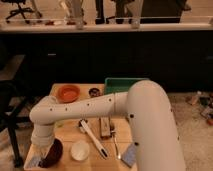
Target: Wipe purple bowl with towel
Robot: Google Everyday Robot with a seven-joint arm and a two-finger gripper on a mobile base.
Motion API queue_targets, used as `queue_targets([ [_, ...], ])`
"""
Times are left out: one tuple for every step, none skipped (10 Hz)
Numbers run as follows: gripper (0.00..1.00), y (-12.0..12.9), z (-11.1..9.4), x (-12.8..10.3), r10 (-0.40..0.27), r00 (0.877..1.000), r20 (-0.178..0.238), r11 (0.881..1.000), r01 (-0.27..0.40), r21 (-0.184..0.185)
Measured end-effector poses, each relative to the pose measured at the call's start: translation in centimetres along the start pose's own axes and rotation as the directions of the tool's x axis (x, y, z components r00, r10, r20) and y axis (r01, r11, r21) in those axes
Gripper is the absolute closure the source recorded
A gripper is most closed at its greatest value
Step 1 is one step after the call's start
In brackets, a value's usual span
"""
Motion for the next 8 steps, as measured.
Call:
queue_targets([
  [1.0,1.0,0.3,-0.5,0.013,1.0,0.009,1.0,-0.013,0.001],
  [1.0,2.1,0.3,-0.9,0.035,0.999,0.012,0.999,-0.035,0.003],
  [1.0,3.2,0.2,-0.8,0.059,0.998,0.011,0.998,-0.059,0.007],
  [1.0,4.4,0.0,-0.6,0.082,0.997,0.007,0.997,-0.082,0.007],
  [1.0,5.0,-0.2,-0.3,0.096,0.995,0.004,0.995,-0.096,0.006],
  [1.0,5.3,-0.5,0.3,0.11,0.994,-0.001,0.994,-0.11,0.0],
  [1.0,5.3,-0.9,1.1,0.109,0.994,-0.005,0.994,-0.109,-0.008],
  [1.0,5.1,-1.2,2.0,0.102,0.995,-0.008,0.995,-0.102,-0.019],
])
